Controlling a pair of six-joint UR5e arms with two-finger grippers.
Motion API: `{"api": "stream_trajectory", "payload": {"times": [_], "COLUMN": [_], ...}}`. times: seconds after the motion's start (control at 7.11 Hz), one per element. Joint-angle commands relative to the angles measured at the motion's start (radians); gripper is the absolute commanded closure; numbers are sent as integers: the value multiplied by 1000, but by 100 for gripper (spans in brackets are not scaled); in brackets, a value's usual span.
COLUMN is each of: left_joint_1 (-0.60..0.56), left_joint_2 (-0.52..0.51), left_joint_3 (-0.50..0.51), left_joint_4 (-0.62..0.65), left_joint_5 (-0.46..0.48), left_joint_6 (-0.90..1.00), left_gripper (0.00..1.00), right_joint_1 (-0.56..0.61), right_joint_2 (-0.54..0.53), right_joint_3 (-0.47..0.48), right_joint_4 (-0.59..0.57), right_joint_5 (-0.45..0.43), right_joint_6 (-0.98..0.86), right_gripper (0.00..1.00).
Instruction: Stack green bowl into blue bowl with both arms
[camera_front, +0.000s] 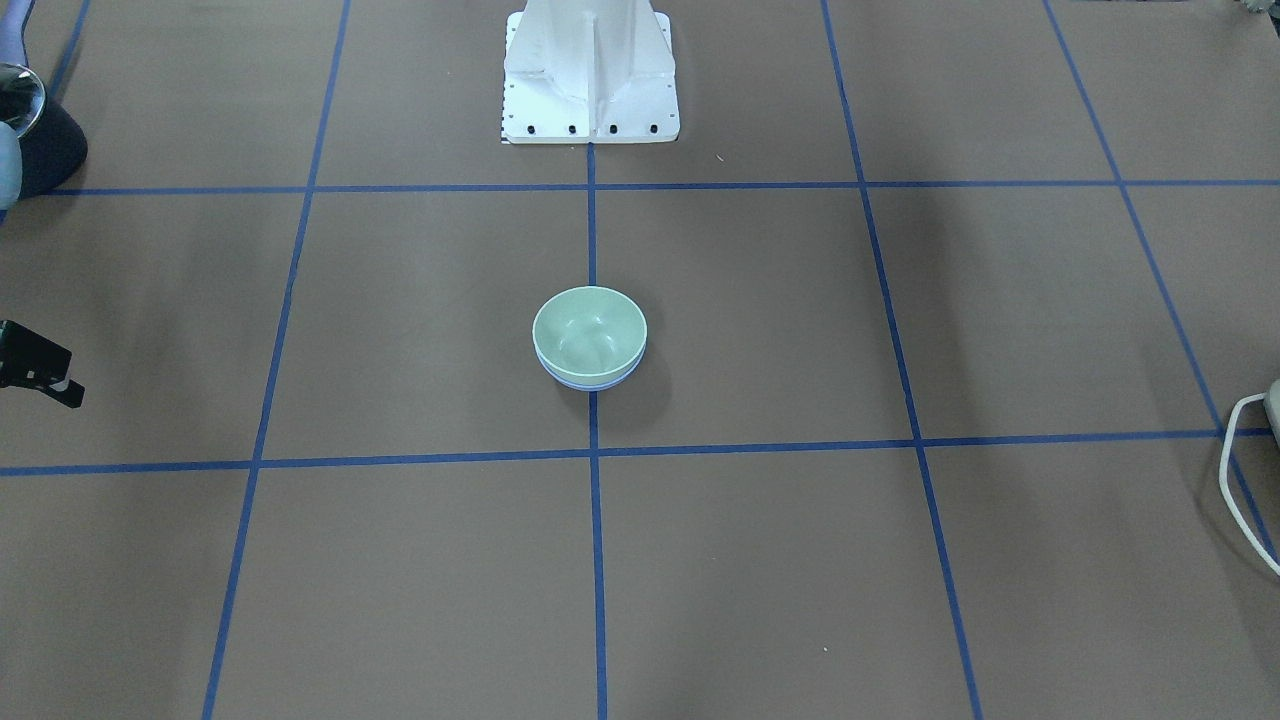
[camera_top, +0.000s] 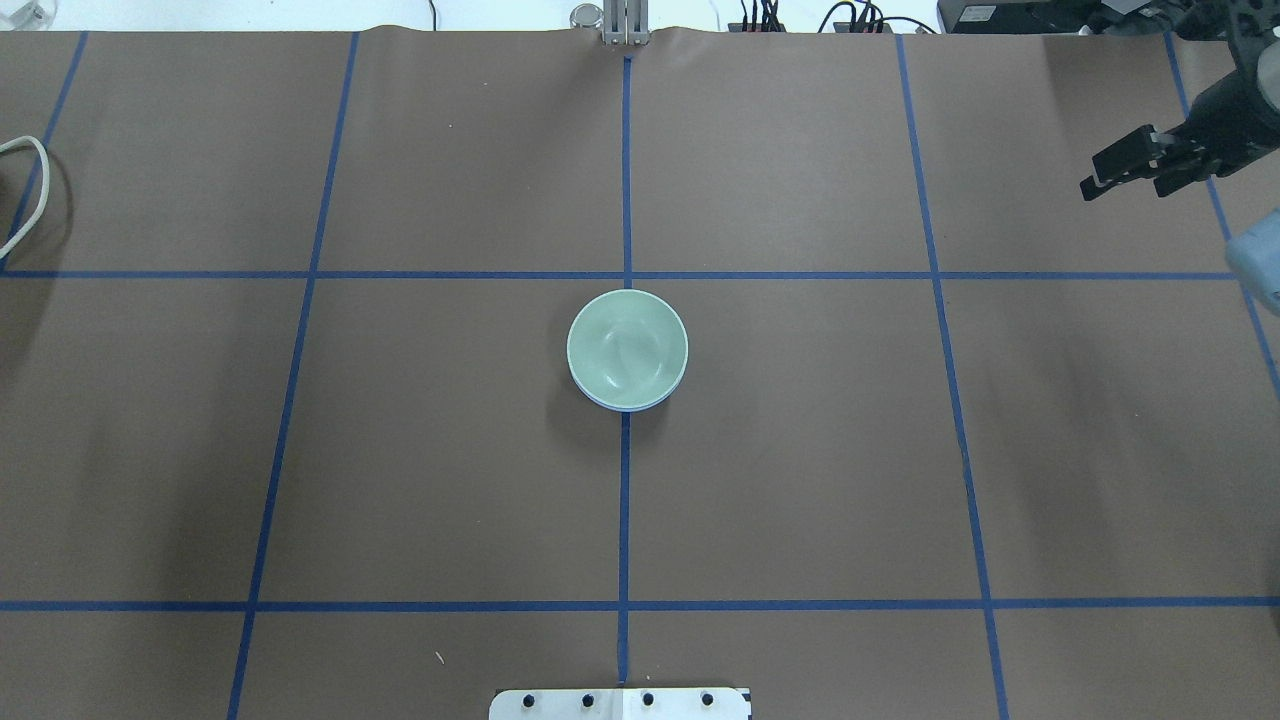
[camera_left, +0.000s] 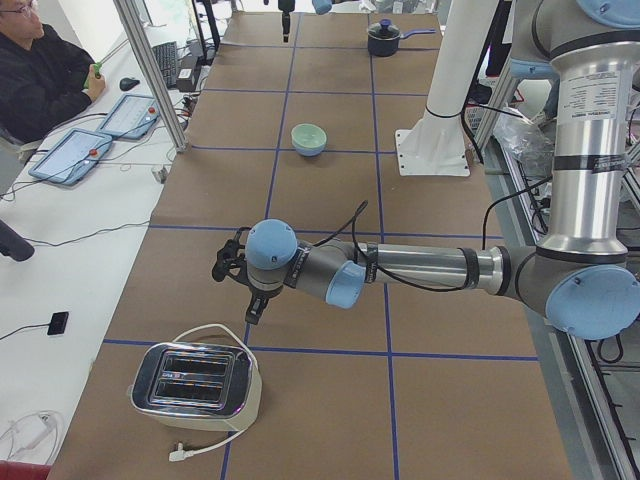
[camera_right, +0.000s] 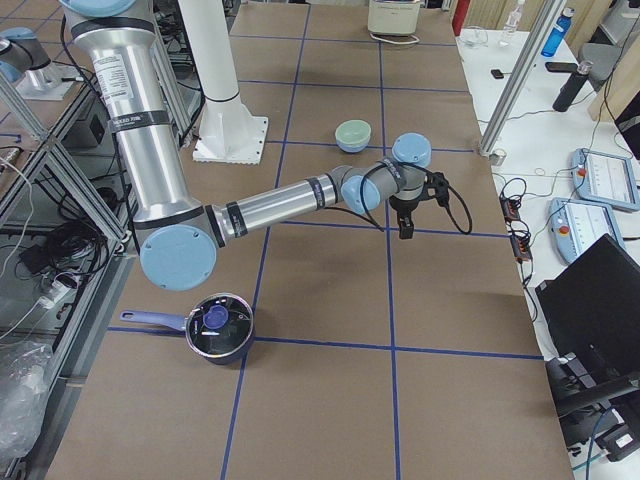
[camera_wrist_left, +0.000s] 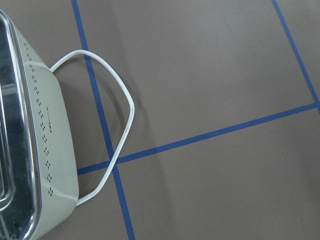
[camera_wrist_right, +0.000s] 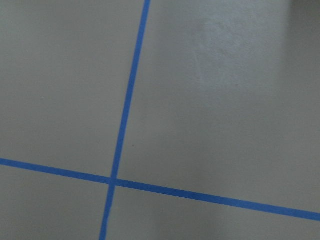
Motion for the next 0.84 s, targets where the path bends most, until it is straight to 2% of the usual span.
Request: {"api": "stream_trajectory", "payload": {"times": [0.0,0.42,0.7], "left_joint_1": [0,0,0], "left_joint_2": [-1,-3,-3], "left_joint_3": [-3,-3,-3], "left_joint_4": [0,0,0], "left_joint_5": [-2,-1,1], "left_joint_6": [0,0,0], "left_gripper": [2,2,2], "right_joint_1": [41,111,137], "right_joint_2": [-71,-124,-163], "right_joint_3": [8,19,18], "right_joint_4": [6,4,-5], "right_joint_5": [8,8,10], "right_joint_6": [-18,-23,-110], "right_gripper": [0,0,0]}}
